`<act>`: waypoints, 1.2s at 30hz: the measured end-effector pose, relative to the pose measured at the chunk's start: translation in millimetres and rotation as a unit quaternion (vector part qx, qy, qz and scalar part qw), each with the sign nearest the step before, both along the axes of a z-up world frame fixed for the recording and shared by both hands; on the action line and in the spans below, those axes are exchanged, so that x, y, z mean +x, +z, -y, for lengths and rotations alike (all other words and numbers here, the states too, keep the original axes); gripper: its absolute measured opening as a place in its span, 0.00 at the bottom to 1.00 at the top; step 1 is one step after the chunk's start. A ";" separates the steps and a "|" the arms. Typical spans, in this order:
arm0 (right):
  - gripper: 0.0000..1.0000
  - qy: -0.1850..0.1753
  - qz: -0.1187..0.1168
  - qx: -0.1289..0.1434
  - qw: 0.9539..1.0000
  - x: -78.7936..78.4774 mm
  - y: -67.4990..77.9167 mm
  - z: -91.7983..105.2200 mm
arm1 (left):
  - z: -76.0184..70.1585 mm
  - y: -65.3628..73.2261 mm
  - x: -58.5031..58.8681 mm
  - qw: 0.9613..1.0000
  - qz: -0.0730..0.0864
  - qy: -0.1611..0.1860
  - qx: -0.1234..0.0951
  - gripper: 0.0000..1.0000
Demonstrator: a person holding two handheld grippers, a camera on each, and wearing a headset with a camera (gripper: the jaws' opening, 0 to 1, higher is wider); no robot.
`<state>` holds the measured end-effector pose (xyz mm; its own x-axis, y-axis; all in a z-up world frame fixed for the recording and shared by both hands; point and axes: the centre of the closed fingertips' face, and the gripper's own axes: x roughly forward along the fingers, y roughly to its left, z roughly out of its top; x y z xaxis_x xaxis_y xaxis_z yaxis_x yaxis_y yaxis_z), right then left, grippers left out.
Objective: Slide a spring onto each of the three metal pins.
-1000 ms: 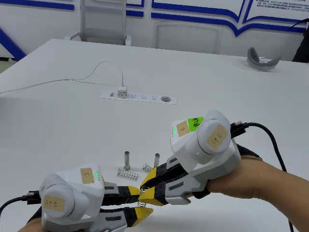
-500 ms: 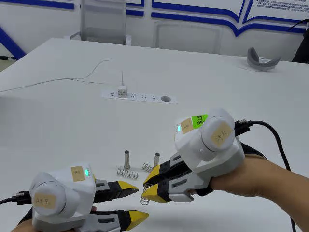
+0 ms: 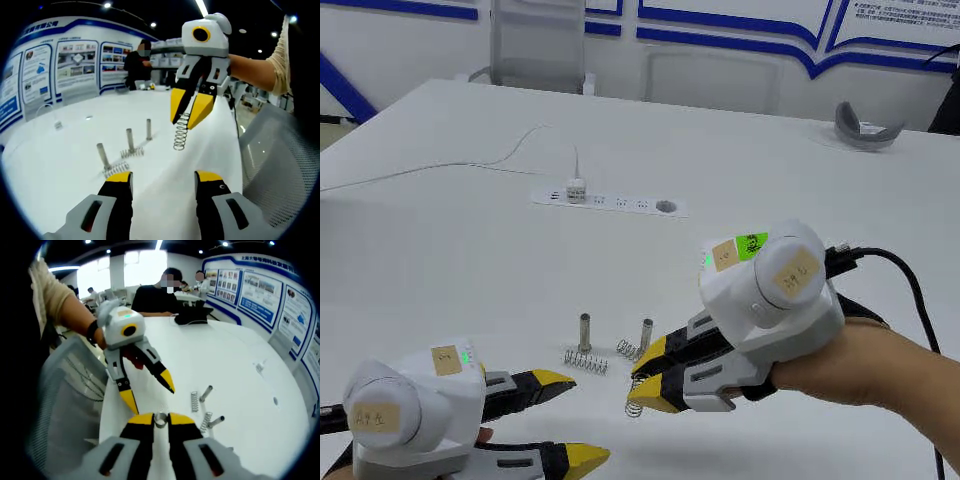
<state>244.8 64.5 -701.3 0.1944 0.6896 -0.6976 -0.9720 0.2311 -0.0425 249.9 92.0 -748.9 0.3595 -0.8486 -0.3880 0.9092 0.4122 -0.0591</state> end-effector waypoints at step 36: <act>0.12 -0.113 0.029 -0.006 0.993 53.7 15.7 71.9 | -16.1 -6.0 6.6 0.999 -0.009 0.038 -0.001 0.61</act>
<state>298.5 -7.4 -685.6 0.3835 0.6162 -0.6879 -0.8913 0.4420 -0.1011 256.6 108.2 -754.9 0.4163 -0.8199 -0.3931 0.8737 0.4804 -0.0768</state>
